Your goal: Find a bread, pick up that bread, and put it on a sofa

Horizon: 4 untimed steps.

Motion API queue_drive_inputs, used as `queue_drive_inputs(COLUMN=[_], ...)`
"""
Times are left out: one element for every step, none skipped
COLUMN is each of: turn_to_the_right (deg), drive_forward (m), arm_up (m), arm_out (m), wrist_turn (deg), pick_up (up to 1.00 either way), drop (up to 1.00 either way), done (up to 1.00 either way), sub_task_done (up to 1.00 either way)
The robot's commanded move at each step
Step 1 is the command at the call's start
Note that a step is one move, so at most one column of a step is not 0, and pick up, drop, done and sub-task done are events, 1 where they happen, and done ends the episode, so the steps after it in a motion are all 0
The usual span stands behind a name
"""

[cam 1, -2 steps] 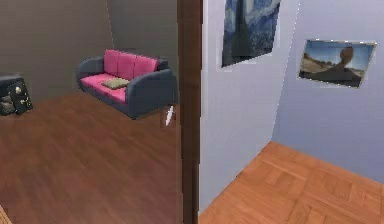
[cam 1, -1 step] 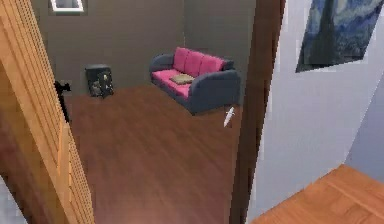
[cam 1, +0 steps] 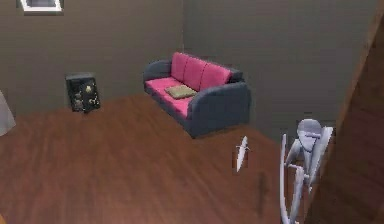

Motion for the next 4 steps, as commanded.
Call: queue_drive_inputs(turn_to_the_right=[-33.0, 0.0, 18.0, 0.0], drive_forward=[0.00, 0.05, 0.00, 1.00], arm_up=[0.00, 0.00, 0.00, 0.00], arm_out=[0.00, 0.00, 0.00, 0.00], wrist_turn=[0.0, 0.0, 0.0, 0.0], pick_up=[0.00, 0.00, 0.00, 0.00], drop=[0.00, 0.00, 0.00, 0.00], done=[0.00, 0.00, 0.00, 0.00], sub_task_done=[0.00, 0.00, 0.00, 0.00])
